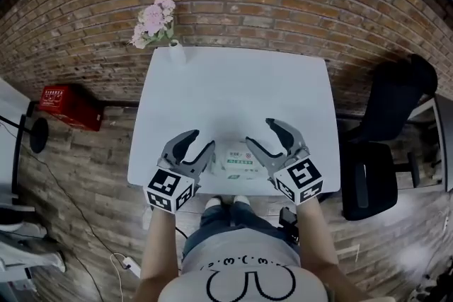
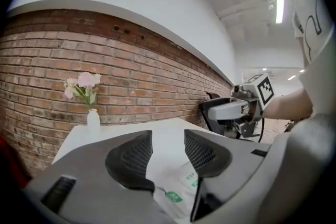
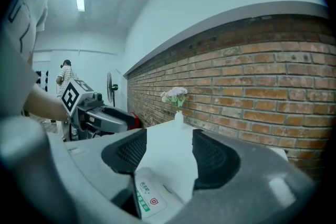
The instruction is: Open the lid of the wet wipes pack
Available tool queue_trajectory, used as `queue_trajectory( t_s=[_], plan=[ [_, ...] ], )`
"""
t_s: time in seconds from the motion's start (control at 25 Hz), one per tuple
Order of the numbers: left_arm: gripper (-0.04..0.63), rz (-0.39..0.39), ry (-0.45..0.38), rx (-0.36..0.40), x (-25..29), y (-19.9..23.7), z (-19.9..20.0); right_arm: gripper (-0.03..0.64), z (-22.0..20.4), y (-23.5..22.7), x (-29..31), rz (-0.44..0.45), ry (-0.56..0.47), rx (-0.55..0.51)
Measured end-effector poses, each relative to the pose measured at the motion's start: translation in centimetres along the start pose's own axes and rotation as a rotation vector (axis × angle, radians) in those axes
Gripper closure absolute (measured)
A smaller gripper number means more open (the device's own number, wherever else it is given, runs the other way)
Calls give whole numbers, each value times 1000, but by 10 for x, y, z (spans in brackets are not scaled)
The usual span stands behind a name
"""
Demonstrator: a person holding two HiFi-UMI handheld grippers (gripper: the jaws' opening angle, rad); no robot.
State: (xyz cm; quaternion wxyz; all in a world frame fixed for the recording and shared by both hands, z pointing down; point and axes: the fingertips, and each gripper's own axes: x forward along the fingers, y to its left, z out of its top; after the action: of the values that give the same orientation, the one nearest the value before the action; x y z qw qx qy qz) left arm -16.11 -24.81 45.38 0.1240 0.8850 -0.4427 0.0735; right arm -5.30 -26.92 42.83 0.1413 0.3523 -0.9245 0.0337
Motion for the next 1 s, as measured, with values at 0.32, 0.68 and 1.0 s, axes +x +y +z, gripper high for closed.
queue_trajectory(
  t_s=[0.32, 0.68, 1.0],
  plan=[
    [410, -135, 139, 30, 9, -13, -49, 310, -45, 16, 10, 81, 135, -20],
    [410, -239, 329, 12, 7, -27, -120, 310, -122, 48, 16, 248, 349, -44],
    [410, -288, 469, 33, 10, -37, -160, 298, -164, 56, 27, 321, 466, -71]
  ],
)
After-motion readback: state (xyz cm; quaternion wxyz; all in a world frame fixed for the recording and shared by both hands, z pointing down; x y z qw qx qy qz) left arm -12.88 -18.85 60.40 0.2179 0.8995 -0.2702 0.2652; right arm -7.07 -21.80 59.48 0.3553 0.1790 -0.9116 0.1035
